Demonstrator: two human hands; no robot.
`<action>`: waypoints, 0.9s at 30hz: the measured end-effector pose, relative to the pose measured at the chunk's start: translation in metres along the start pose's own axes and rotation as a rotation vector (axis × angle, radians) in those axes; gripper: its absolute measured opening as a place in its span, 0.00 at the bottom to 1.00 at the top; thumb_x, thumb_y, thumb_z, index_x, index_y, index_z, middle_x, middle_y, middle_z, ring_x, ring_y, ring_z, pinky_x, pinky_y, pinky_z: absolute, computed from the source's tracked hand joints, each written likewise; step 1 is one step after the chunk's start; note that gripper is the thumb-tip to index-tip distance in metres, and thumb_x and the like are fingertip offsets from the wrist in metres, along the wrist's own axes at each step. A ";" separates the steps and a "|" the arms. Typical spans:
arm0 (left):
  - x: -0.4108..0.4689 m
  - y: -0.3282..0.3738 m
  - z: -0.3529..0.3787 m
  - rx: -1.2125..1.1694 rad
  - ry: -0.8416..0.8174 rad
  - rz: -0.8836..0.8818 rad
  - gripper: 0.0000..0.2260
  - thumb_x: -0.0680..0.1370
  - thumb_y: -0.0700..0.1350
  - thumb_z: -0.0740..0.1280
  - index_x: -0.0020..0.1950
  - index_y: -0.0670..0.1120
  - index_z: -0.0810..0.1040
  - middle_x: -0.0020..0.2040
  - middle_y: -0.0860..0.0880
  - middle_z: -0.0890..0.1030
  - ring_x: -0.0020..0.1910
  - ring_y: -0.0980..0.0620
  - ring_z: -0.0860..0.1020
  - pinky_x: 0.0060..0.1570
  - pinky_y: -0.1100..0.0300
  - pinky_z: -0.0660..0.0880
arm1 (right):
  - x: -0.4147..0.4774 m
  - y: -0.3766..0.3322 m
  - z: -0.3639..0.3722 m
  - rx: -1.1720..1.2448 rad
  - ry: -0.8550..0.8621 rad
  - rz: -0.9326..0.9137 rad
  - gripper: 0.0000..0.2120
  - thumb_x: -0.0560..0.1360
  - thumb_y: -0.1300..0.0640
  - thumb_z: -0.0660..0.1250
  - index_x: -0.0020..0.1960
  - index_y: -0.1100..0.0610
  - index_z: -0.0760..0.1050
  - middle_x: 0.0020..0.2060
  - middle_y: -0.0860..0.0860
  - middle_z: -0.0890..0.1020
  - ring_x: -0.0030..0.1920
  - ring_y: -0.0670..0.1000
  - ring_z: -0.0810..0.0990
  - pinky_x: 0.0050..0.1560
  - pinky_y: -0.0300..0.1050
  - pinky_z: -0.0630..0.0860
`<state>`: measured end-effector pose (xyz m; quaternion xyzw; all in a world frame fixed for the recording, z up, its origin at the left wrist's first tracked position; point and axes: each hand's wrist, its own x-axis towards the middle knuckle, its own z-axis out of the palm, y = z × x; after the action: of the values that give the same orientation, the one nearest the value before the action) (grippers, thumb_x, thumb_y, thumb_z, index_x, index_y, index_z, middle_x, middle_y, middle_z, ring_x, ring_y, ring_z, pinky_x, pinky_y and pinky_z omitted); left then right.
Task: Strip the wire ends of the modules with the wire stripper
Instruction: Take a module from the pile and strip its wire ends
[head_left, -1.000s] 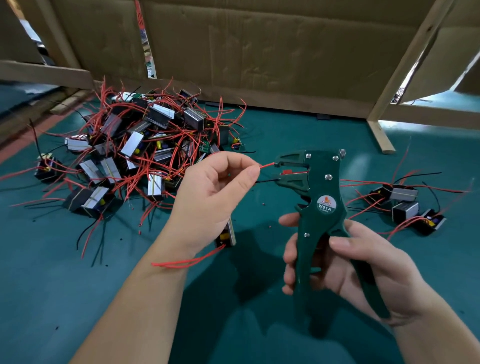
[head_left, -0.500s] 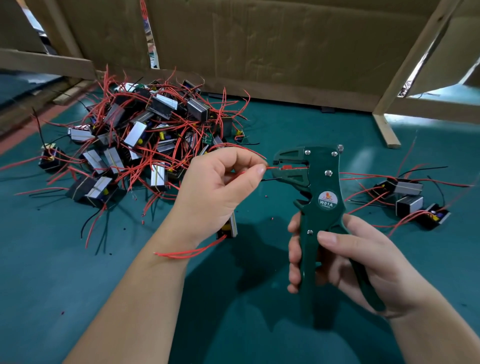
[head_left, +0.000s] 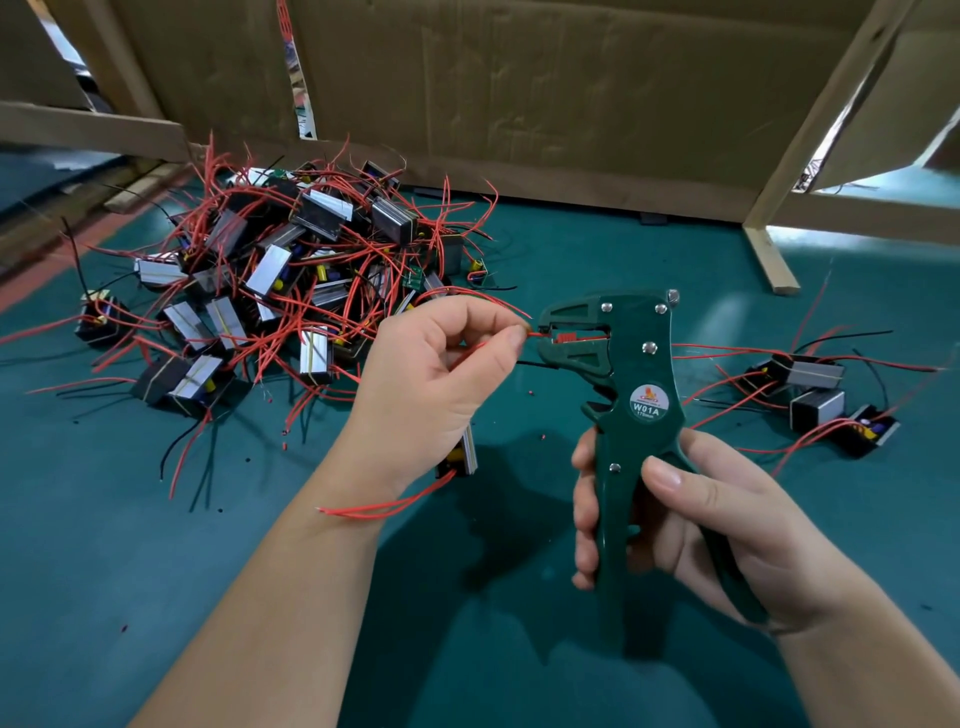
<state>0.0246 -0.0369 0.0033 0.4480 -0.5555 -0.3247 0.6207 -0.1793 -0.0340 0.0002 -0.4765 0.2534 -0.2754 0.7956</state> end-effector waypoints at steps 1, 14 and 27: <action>0.000 0.000 0.000 0.000 0.000 -0.001 0.06 0.75 0.35 0.67 0.41 0.45 0.79 0.29 0.58 0.75 0.25 0.63 0.70 0.27 0.76 0.63 | 0.000 0.000 0.000 0.000 0.000 -0.001 0.25 0.64 0.48 0.79 0.53 0.61 0.78 0.40 0.63 0.79 0.37 0.63 0.79 0.41 0.60 0.77; -0.002 0.000 0.007 -0.066 0.068 -0.004 0.02 0.74 0.41 0.67 0.42 0.45 0.79 0.28 0.59 0.76 0.24 0.63 0.70 0.27 0.76 0.64 | 0.000 0.001 -0.002 0.016 -0.026 -0.019 0.26 0.64 0.50 0.79 0.55 0.62 0.77 0.42 0.64 0.79 0.39 0.64 0.79 0.43 0.61 0.76; -0.006 0.002 0.015 -0.129 0.067 0.001 0.02 0.75 0.41 0.65 0.43 0.46 0.78 0.30 0.59 0.76 0.24 0.64 0.71 0.28 0.77 0.64 | 0.003 0.006 0.001 0.071 -0.050 -0.064 0.22 0.67 0.53 0.77 0.56 0.62 0.77 0.43 0.63 0.79 0.40 0.64 0.79 0.44 0.61 0.77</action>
<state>0.0085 -0.0335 0.0025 0.4174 -0.5125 -0.3443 0.6667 -0.1751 -0.0331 -0.0053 -0.4625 0.2080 -0.2976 0.8088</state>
